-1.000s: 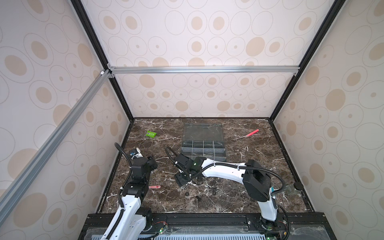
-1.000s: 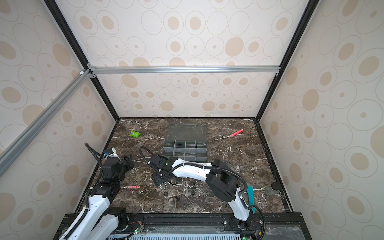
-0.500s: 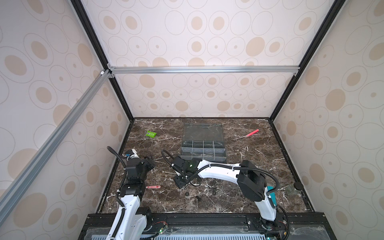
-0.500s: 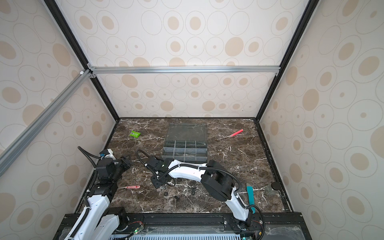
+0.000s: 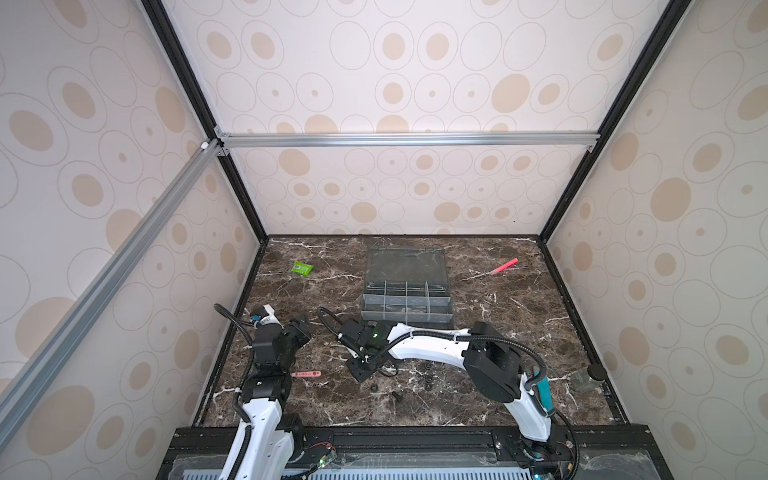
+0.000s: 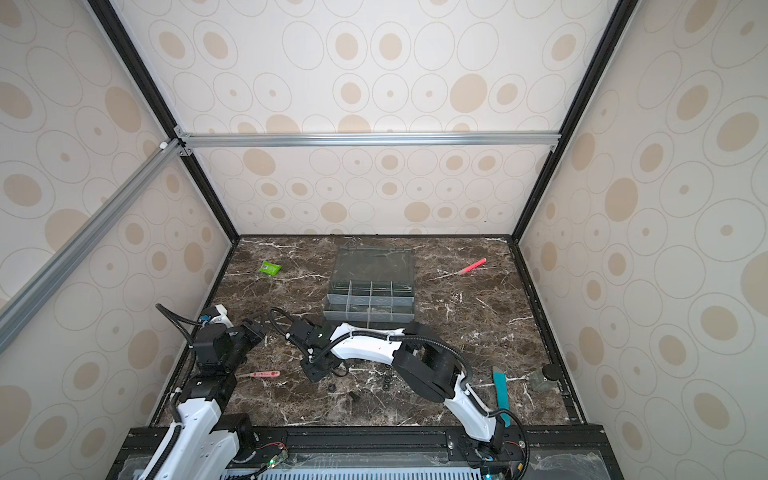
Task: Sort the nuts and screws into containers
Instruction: 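Close the right gripper on a silver wing nut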
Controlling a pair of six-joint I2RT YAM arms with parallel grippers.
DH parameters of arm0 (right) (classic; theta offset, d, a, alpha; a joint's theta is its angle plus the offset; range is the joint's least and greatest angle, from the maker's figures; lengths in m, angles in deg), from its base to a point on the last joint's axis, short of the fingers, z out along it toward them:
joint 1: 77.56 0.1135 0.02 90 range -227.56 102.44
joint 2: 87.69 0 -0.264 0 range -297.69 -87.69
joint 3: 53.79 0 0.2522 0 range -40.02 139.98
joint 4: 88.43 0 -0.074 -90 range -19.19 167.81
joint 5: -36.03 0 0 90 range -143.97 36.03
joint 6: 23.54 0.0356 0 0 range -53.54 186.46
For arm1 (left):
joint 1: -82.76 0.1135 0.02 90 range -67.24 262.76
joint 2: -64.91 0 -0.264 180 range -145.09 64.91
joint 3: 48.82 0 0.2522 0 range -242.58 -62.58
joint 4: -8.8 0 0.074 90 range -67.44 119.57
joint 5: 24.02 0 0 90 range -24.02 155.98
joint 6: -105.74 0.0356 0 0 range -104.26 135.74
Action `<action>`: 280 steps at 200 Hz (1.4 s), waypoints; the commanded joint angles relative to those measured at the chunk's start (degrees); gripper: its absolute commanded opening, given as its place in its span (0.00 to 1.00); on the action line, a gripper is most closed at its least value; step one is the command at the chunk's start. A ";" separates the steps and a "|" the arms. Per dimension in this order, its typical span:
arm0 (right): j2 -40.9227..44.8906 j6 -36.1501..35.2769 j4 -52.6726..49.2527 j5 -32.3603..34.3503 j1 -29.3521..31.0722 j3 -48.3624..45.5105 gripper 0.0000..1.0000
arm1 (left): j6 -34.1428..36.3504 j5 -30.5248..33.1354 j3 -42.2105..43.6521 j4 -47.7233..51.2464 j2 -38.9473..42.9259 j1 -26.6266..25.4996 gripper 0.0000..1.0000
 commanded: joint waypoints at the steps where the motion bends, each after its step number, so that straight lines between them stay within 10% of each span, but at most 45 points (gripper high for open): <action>1: -1.16 -0.40 -1.77 -0.54 0.60 1.53 0.37 | -0.92 -0.84 -0.23 -1.75 1.10 0.45 0.57; 131: -4.61 -1.08 -4.65 -1.78 0.70 5.53 0.16 | -2.20 -1.14 1.83 -2.62 2.85 0.44 0.57; 280: 4.20 -4.89 -2.89 2.57 -2.53 4.61 0.13 | -3.05 -1.59 2.05 -2.17 3.50 0.47 0.56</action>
